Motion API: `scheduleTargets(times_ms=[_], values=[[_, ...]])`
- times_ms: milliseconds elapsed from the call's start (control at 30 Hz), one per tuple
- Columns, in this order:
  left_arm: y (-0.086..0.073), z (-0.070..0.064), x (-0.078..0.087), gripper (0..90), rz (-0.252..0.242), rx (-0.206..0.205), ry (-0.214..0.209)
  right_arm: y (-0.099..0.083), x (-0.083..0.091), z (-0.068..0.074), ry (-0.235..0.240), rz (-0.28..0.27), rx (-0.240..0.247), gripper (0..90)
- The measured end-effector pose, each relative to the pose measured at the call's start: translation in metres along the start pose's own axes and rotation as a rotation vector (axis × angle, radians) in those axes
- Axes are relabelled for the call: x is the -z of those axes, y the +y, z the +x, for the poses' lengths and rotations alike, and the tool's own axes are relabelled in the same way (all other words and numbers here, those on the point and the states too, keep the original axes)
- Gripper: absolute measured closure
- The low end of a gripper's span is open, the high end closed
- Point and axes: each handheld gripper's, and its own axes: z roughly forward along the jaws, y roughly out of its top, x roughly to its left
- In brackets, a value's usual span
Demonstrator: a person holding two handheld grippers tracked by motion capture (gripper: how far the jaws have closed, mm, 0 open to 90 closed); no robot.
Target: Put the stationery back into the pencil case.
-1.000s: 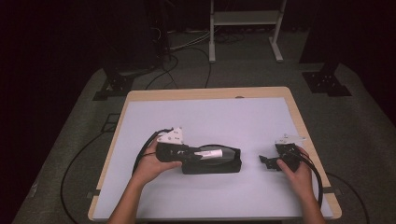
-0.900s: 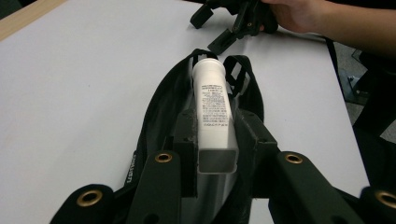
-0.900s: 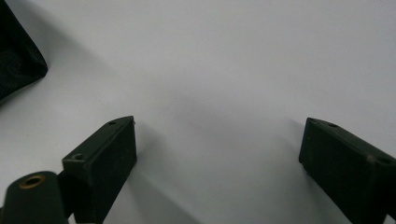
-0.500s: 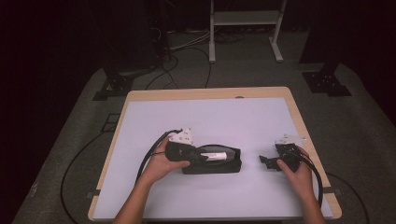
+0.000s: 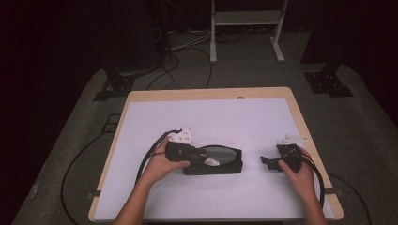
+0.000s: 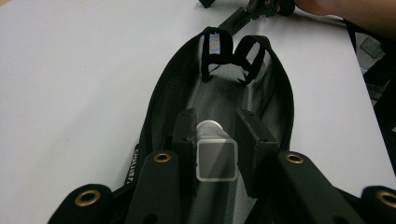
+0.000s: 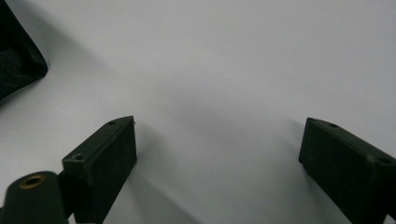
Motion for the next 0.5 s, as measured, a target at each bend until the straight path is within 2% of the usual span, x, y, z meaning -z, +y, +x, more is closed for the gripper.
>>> scheduleTargets(times_ms=[133, 400, 500], values=[[0.001, -0.001, 0.006, 65.4, -0.011, 0.002, 0.013, 0.0, 0.0, 0.0, 0.0, 0.0, 0.0, 10.1], [0.0, -0.003, 0.021, 61.4, -0.012, 0.012, 0.043, 0.0, 0.0, 0.0, 0.0, 0.0, 0.0, 10.1], [-0.002, -0.003, 0.028, 56.2, -0.021, 0.031, 0.063, 0.0, 0.0, 0.0, 0.0, 0.0, -0.001, 10.1]])
